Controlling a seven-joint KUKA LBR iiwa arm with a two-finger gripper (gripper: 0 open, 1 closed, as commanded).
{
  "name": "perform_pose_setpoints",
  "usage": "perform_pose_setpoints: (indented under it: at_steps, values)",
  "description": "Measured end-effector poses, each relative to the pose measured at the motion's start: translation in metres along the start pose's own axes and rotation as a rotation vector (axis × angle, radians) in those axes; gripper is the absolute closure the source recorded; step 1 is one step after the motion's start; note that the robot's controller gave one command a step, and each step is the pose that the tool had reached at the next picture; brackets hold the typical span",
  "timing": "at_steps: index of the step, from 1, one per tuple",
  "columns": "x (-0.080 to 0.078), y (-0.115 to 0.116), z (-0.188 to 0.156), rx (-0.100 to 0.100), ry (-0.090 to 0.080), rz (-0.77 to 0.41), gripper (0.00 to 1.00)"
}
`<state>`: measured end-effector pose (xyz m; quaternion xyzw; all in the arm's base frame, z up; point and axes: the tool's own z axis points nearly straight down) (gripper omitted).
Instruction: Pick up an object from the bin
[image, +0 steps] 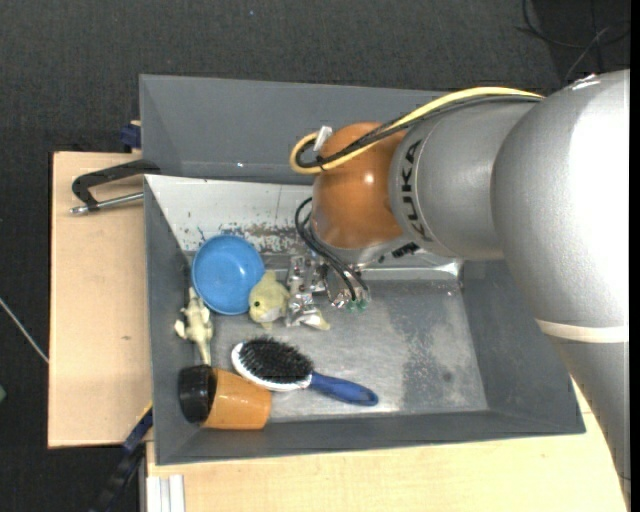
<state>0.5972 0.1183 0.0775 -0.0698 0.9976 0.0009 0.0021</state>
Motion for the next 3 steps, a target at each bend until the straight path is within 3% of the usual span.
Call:
perform_pose_setpoints:
  at_steps: [1, 3]
  values:
    - [-0.003, 0.001, -0.049, -0.001, -0.007, 0.001, 1.00]
    - [-0.007, 0.001, -0.089, -0.001, -0.005, 0.003, 1.00]
